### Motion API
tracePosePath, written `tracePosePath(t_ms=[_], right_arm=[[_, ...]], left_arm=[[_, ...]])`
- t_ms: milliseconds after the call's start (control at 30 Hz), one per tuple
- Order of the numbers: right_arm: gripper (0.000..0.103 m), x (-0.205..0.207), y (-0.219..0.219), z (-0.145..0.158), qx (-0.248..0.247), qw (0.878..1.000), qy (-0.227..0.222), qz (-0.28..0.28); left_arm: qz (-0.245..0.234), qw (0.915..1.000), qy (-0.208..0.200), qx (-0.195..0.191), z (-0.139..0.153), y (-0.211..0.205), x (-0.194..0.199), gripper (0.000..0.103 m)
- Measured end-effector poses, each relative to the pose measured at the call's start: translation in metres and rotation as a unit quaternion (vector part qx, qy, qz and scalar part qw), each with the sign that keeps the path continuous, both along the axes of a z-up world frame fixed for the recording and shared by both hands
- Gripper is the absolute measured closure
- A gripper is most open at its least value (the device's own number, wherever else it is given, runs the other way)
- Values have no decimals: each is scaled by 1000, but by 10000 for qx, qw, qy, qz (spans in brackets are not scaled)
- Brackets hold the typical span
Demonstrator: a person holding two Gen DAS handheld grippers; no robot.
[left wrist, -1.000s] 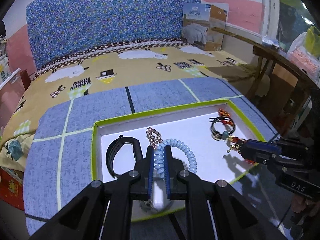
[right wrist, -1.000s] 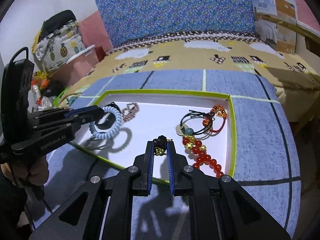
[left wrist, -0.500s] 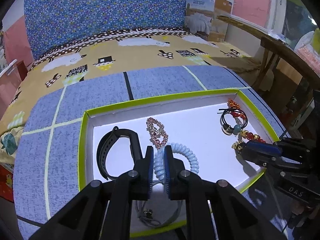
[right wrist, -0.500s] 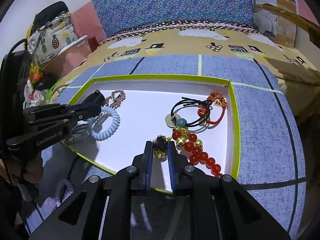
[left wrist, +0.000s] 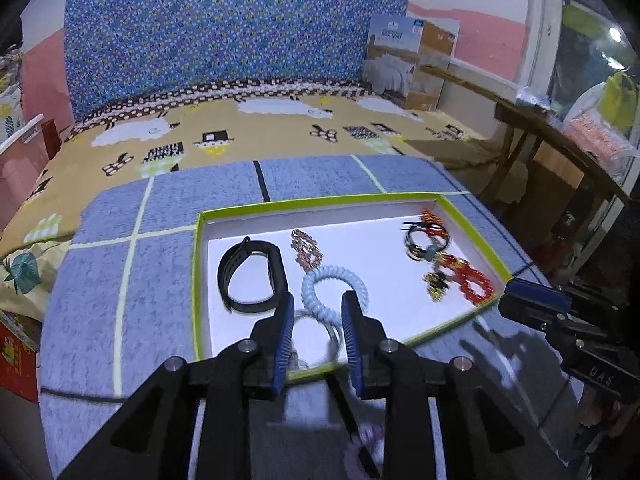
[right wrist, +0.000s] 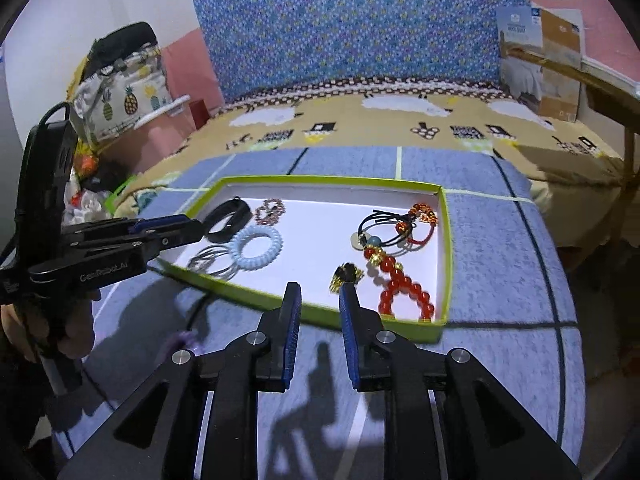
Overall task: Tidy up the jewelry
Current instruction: 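Grasp the purple coil bracelet with the left tool while the right tool grasps the gold ring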
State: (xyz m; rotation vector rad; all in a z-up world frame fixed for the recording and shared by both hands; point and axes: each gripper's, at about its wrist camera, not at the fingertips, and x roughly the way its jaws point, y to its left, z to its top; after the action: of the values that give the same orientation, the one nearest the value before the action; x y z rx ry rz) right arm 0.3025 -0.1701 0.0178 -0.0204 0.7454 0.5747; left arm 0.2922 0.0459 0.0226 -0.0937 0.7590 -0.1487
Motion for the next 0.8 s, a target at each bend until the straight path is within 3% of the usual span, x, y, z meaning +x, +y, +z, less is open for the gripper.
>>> tracePosePath(t_ms=[333,667,800], right_arm=[[83,-67,-13,11,116,9997,-194,-42],[82,-116,-14,11,34,9995,-318,68],[72,-123,-13,8,42,9995,-301,87]], left_arm=[[32,9991,-415,55,18,-4,-76,77],[196,9987,-441,145,15,-4,-128,77],[173,9987,-438,177,14,-7,-139,77]])
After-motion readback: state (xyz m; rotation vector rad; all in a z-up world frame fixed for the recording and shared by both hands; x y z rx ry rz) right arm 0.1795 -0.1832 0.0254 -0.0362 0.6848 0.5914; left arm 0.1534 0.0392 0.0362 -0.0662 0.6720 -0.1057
